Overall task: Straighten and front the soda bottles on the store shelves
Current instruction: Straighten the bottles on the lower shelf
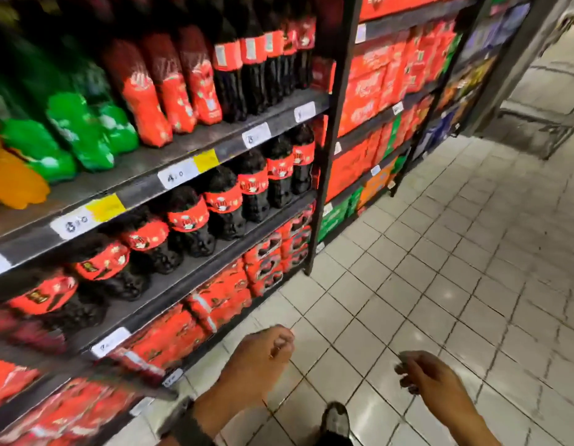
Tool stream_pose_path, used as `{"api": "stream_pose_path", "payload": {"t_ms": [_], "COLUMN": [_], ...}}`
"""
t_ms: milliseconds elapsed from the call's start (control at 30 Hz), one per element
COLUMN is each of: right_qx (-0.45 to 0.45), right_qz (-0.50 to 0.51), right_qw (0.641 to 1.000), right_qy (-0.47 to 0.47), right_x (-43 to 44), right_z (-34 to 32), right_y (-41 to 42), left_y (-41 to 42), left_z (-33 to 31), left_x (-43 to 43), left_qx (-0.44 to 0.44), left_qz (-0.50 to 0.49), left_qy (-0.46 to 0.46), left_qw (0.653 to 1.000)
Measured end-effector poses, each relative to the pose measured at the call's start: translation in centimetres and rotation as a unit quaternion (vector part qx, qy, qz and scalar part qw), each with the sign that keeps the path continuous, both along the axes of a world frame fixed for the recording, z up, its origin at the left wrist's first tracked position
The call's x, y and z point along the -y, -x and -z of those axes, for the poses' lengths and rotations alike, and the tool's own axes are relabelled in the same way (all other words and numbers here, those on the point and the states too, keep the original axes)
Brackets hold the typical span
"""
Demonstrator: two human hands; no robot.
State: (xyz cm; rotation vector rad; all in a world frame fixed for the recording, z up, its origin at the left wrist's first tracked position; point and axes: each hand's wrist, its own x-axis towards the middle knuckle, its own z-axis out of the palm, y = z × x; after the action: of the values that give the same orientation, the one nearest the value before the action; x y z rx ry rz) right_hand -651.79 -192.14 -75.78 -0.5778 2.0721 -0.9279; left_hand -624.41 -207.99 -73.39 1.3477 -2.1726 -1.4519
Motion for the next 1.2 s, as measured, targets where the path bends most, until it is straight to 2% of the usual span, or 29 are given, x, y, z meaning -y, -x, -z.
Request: {"api": "stream_pose_path", "payload": {"t_ms": [100, 200, 400, 567, 700, 800, 900, 1000, 1100, 1200], "right_qx": [-0.034, -0.059, -0.113, -0.051, -0.057, -0.119, -0.162, -0.193, -0.206, -0.257], "right_qz": [-0.145, -0.249, -0.417, -0.484, -0.548, -0.615, -0.662, -0.666, -0.648, -0.644], "right_qw": [0.988, 0.964, 0.888, 0.849, 0.810, 0.760, 0.713, 0.701, 0.704, 0.673], "right_qy": [0.025, 0.072, 0.157, 0.208, 0.200, 0.174, 0.167, 0.166, 0.205, 0.256], "right_x": [9.6, 19.1, 32.5, 36.2, 36.7, 36.7, 36.8, 37.9, 40.0, 41.9], "right_z": [-1.3, -3.3, -6.9, -9.2, -8.5, -6.4, -4.9, -4.5, -4.7, -5.2], "right_y": [3.1, 3.4, -3.2, -10.3, -15.7, -19.1, -22.7, -26.1, -29.3, -31.8], "left_y": [-0.4, -1.8, -6.2, -9.8, -12.9, -15.5, -18.3, -21.1, -23.6, -24.4], "left_z": [-1.1, -2.5, -3.6, -3.2, -3.1, -2.7, -2.7, -3.3, -3.6, -3.5], "left_x": [2.3, 4.2, 6.0, 8.2, 9.6, 10.5, 11.2, 12.6, 14.8, 16.9], "left_qx": [-0.011, -0.014, -0.032, -0.013, 0.026, 0.074, 0.097, 0.151, 0.232, 0.288], "left_qz": [-0.112, -0.218, -0.422, -0.545, -0.567, -0.540, -0.524, -0.502, -0.476, -0.490], "left_qy": [0.007, 0.066, 0.086, 0.114, 0.139, 0.125, 0.163, 0.233, 0.289, 0.283], "left_qw": [0.994, 0.974, 0.902, 0.830, 0.812, 0.829, 0.830, 0.819, 0.798, 0.772]}}
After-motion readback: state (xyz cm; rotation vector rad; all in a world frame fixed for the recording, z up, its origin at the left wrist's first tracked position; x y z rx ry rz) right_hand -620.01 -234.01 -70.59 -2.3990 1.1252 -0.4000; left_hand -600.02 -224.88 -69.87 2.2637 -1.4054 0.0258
